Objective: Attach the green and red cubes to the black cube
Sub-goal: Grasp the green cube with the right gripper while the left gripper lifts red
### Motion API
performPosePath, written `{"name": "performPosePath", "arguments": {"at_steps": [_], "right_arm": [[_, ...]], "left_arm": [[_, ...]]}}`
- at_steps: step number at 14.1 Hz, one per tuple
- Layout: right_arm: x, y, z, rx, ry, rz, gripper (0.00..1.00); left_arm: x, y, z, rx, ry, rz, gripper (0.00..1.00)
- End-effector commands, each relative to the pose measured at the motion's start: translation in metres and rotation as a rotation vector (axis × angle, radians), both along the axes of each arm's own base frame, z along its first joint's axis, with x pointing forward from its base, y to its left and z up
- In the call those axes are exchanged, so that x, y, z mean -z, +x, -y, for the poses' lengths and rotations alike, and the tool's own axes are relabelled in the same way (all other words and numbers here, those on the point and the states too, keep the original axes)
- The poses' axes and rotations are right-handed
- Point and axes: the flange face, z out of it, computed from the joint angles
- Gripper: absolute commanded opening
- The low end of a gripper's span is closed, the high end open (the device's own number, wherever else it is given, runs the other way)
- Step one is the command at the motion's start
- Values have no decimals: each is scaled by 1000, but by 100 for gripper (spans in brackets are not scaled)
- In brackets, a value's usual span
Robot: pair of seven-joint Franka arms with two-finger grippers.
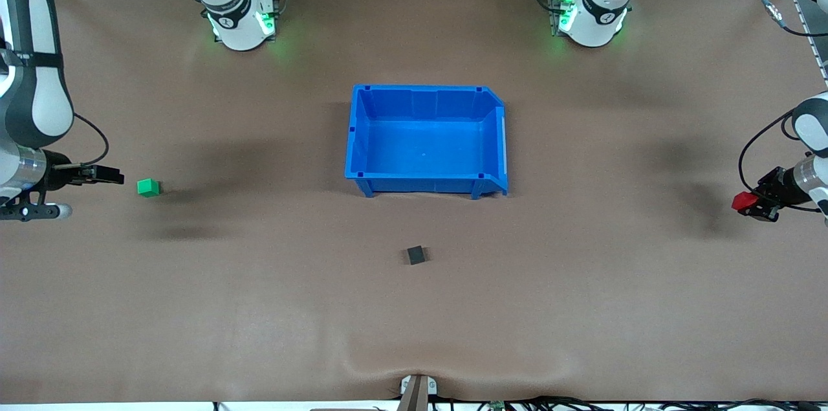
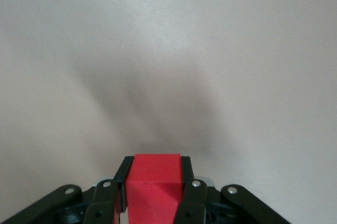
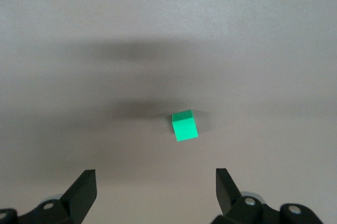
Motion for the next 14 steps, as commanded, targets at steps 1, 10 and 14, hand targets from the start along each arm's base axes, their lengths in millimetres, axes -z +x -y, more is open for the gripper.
{"name": "performPosePath", "arguments": {"at_steps": [1,10,14], "right_arm": [[14,2,11,-41,-11,4,100],[61,1,16,-101,2,-8,100],[83,-9,18,-133,-3,5,100]], "left_arm": [[-26,13,9,-63,11,-2,0],[-50,56,72,-226,5,42,0],[-54,72,99,-295,-3,63,0]]}}
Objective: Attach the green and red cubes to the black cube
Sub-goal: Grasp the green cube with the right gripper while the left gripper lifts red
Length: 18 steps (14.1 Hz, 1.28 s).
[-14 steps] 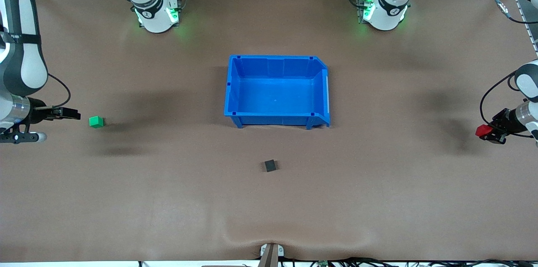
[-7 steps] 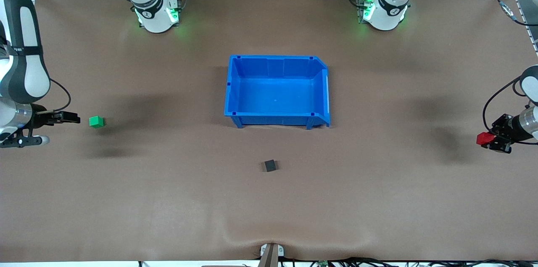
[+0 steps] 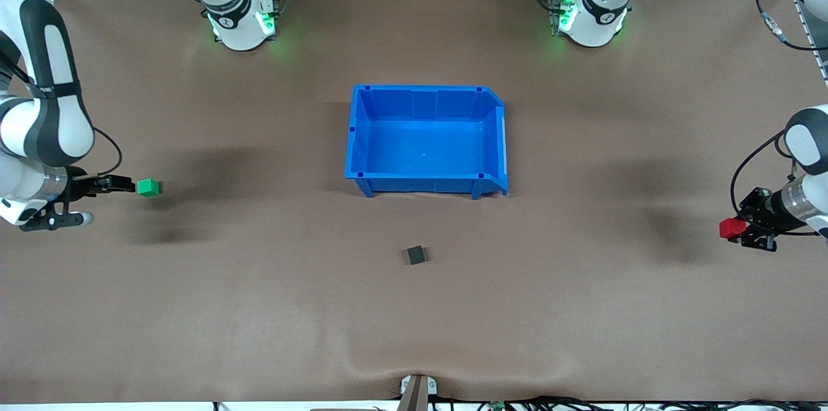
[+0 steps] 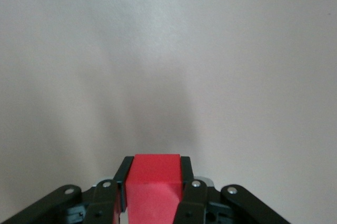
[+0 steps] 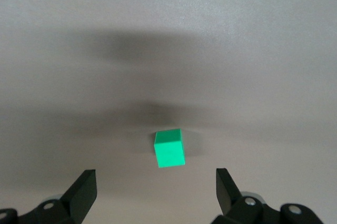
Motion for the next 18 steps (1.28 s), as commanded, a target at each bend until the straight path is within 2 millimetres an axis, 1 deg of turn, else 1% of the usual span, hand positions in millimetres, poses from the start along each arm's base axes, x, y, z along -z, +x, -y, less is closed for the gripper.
{"name": "performPosePath", "arguments": {"at_steps": [1,4,5,7,8,9,11,12,13,14,15,16,18], "right_arm": [[18,-12,4,-41,-8,19,100],[37,-22,10,-66,-7,46,100],[42,-22,10,-70,-6,43,100],[48,-21,11,-98,-4,46,100],[54,-21,10,-122,1,41,100],[61,-22,11,-137,6,37,100],[71,-22,15,-174,11,42,100],[72,-24,20,-169,10,45,100],[72,-24,20,-169,11,43,100],[74,-26,19,-169,12,40,99],[77,-27,19,-171,13,41,92],[81,-29,19,-175,12,46,88],[91,-37,21,-174,15,49,87]], "left_arm": [[-4,13,8,-41,10,5,0],[-8,23,19,-74,3,4,0],[-11,28,29,-84,-1,1,0],[-10,37,46,-113,-12,3,0],[-7,40,54,-126,-17,3,0],[-8,43,62,-139,-19,8,0],[-4,46,75,-169,-25,4,0],[-6,48,85,-182,-28,9,0],[-3,50,95,-199,-33,6,0],[-5,53,102,-217,-36,12,0],[-7,55,110,-230,-39,18,0],[-7,56,117,-244,-41,19,0],[-8,57,130,-267,-46,18,0]]}}
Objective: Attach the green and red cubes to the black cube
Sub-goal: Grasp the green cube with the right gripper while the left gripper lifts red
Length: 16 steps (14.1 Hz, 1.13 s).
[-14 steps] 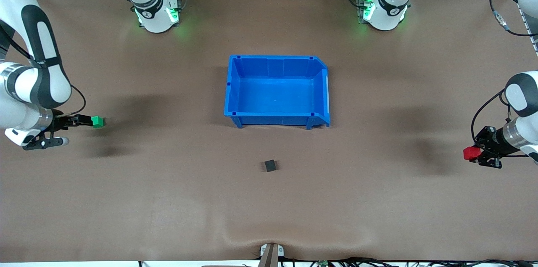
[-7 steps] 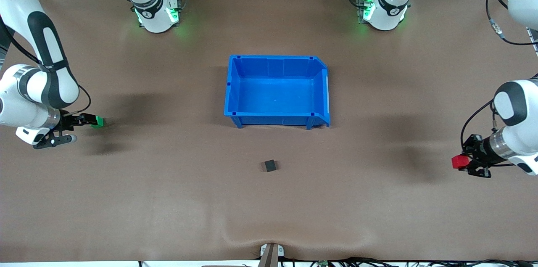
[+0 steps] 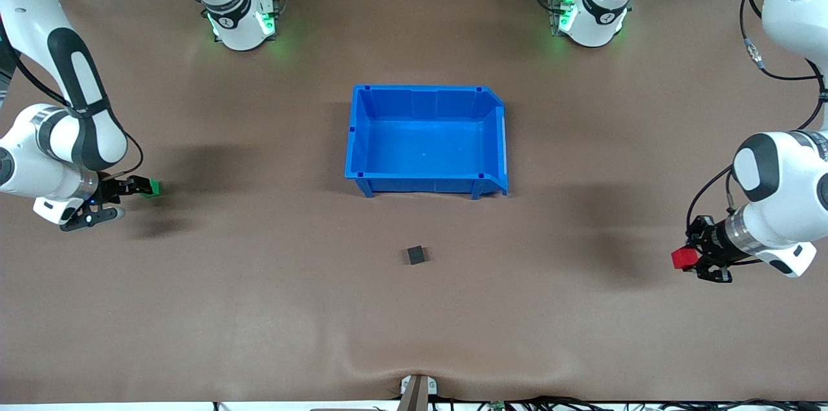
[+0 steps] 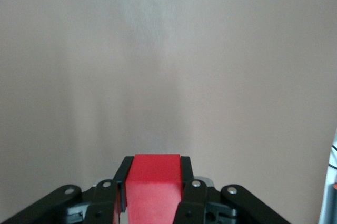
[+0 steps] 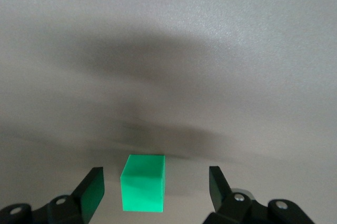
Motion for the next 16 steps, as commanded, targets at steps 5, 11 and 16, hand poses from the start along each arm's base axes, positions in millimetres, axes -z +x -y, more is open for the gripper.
{"name": "performPosePath", "arguments": {"at_steps": [5,11,16], "right_arm": [[22,-21,-1,-17,7,-8,89],[26,-24,-3,-18,11,-15,0],[24,-22,-9,-8,15,-37,0]], "left_arm": [[-10,9,48,-83,-7,-13,0],[-4,7,137,-50,-41,-25,0],[8,10,209,-81,-57,-22,0]]}}
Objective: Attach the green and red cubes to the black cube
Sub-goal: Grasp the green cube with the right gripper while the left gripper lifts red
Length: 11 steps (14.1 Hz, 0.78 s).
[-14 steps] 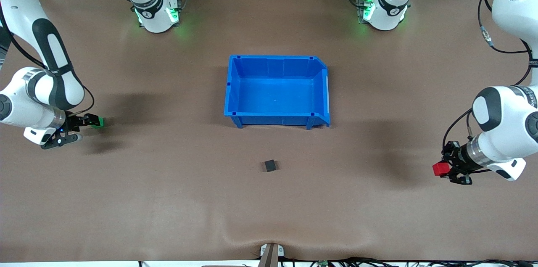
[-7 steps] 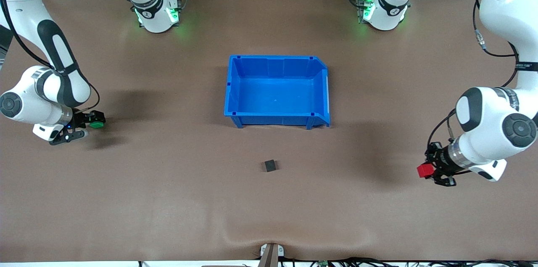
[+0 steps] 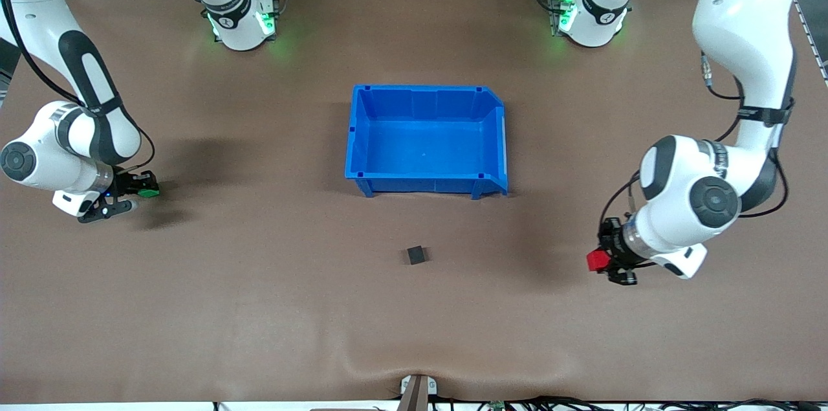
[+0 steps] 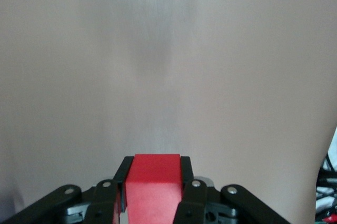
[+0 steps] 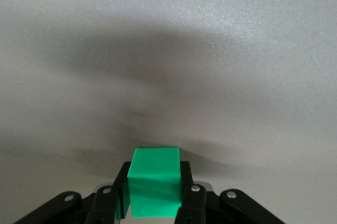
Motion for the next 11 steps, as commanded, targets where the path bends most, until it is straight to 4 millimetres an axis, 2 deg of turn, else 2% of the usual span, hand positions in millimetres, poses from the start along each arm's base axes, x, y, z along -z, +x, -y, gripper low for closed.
{"name": "performPosePath", "arguments": {"at_steps": [1,6,8,11], "right_arm": [[-2,0,-5,0,4,-21,0],[-13,7,-4,101,-10,-28,0],[-16,10,-5,135,-13,-32,0],[-18,14,-20,260,-26,-41,0]], "left_arm": [[6,8,32,-11,-12,-4,0],[8,6,74,-18,-28,5,0],[9,3,96,-4,-33,10,0],[8,-4,131,15,-41,15,0]]}}
